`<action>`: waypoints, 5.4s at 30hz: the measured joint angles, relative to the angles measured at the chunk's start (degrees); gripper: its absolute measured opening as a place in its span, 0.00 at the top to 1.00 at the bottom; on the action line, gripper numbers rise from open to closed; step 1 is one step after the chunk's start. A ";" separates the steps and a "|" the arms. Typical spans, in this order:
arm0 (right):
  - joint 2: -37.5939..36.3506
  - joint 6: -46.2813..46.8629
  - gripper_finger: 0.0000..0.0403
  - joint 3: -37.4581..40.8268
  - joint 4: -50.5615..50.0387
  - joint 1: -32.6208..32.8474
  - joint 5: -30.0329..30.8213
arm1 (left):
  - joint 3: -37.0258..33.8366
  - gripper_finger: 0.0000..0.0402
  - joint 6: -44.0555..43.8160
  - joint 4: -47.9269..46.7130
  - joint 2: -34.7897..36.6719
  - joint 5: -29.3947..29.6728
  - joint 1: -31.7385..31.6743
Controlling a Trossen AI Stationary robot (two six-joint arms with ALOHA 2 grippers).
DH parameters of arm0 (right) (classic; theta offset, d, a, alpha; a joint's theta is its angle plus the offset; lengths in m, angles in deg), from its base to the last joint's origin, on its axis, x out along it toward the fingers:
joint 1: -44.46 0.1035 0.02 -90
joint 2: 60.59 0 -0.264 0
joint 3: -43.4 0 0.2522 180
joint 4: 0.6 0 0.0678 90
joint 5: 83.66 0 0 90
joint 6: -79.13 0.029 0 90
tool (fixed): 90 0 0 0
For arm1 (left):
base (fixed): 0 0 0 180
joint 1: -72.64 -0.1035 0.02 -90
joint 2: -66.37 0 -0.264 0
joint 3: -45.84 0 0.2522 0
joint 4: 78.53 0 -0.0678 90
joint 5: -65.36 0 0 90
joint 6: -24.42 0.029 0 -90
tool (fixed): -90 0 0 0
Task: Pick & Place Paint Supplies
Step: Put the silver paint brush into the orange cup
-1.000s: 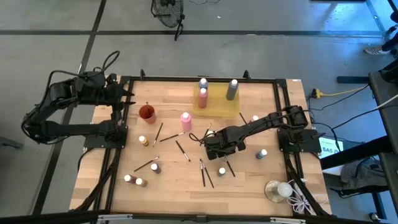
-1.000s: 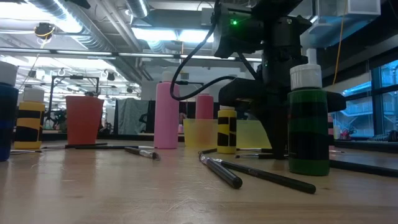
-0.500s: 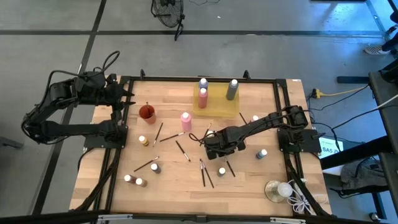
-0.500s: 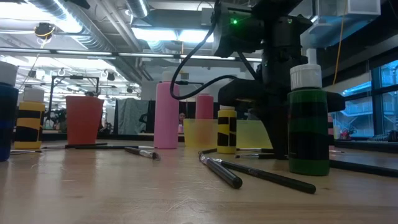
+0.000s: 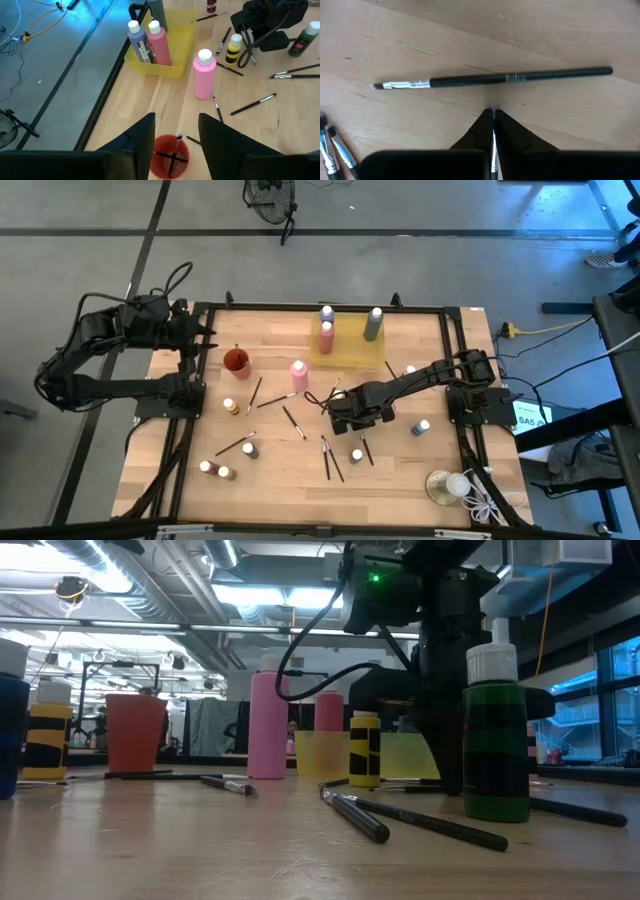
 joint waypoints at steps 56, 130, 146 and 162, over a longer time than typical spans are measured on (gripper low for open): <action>-0.31 -79.36 1.00 -61.64 21.84 1.69 31.04 | 0.00 0.64 -19.39 36.54 -2.46 -32.65 0.00; -0.28 -81.94 0.97 -61.66 17.72 -2.25 16.54 | -0.02 0.95 -7.28 50.89 -16.44 -15.93 17.68; -1.21 -87.30 0.70 -61.66 12.91 2.12 23.02 | -0.02 0.96 -7.38 45.31 -15.07 -13.73 17.66; -1.97 -86.72 0.69 -61.66 6.90 4.94 23.58 | -0.02 0.96 -11.08 33.41 -3.51 2.67 17.68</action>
